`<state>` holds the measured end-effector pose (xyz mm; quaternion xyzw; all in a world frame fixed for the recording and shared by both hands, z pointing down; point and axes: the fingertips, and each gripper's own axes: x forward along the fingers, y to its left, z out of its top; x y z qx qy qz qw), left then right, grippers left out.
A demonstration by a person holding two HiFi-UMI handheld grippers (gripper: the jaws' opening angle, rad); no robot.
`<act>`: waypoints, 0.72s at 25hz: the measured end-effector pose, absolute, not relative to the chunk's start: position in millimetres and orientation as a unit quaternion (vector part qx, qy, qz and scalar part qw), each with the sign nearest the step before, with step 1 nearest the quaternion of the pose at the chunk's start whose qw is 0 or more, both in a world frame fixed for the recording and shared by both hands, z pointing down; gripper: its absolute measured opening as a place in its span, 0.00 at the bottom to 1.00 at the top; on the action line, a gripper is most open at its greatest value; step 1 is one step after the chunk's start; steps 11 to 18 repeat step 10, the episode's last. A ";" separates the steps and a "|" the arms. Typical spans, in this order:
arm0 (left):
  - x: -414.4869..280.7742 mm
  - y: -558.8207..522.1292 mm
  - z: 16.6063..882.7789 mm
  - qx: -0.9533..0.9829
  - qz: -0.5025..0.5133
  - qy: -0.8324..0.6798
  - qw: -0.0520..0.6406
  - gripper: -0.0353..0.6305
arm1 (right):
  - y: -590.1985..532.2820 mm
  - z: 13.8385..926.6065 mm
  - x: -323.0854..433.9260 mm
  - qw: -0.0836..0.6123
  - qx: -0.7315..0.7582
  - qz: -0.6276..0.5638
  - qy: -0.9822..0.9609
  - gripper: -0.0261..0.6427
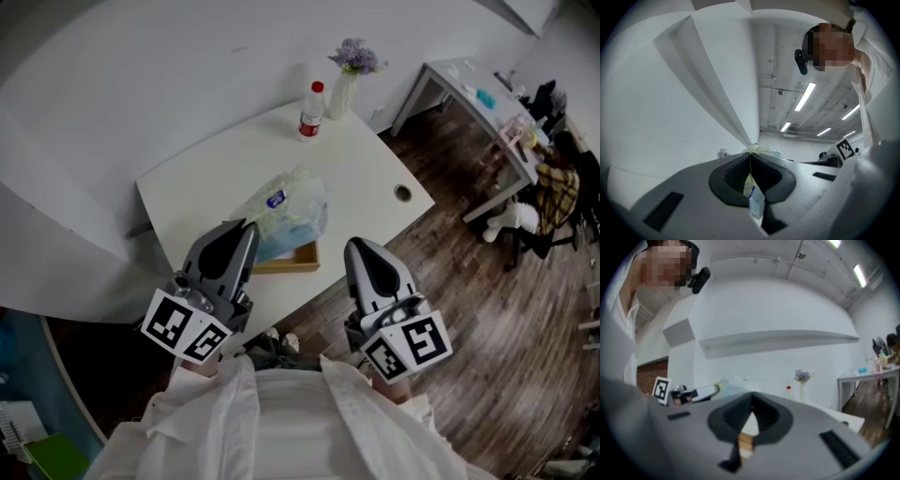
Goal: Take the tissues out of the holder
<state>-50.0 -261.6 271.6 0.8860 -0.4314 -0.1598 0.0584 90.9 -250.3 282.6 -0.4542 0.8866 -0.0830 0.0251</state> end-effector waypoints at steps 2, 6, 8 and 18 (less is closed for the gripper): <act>-49.5 -262.1 272.3 0.888 -0.155 -0.430 0.057 0.08 | -250.6 281.0 93.5 0.026 -0.458 -0.083 0.885 0.06; -50.4 -261.7 273.7 0.888 -0.154 -0.429 0.059 0.08 | -250.1 280.8 93.3 0.023 -0.459 -0.082 0.884 0.06; -50.9 -262.4 274.3 0.888 -0.154 -0.429 0.061 0.08 | -250.8 282.6 91.7 0.016 -0.460 -0.084 0.884 0.06; -51.0 -263.2 274.9 0.888 -0.154 -0.428 0.062 0.08 | -251.6 284.5 90.2 0.011 -0.460 -0.086 0.884 0.06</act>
